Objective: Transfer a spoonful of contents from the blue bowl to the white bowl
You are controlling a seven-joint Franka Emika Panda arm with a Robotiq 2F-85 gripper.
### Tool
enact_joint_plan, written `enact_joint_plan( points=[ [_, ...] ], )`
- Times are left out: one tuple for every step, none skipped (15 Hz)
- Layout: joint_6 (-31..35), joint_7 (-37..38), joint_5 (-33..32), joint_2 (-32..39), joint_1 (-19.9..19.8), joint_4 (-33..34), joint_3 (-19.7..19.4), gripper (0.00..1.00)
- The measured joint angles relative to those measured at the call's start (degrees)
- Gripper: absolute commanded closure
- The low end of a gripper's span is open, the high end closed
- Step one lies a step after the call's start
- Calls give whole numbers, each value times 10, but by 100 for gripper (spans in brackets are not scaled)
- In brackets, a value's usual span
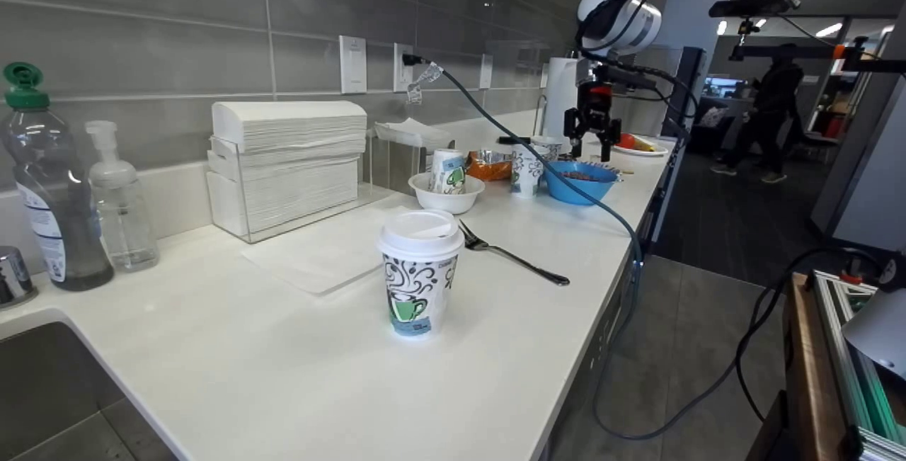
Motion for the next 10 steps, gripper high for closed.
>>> enact_joint_plan(
  points=[
    [1, 0, -24, -16, 2, -12, -2, 0],
    [2, 0, -50, -33, 3, -26, -3, 0],
    [4, -2, -73, -53, 3, -41, -5, 0],
    [9, -10, -93, -73, 3, -58, -7, 0],
    [23, -26, -110, -93, 3, -76, -7, 0],
    [43, -40, -124, -116, 3, -97, -7, 0],
    [63, -51, -135, -138, 3, -116, -7, 0],
    [67, -52, -136, -153, 3, -126, -7, 0],
    [67, -52, -136, -156, 3, -125, -7, 0],
    [67, -52, -136, -155, 3, -124, -7, 0]
  ],
)
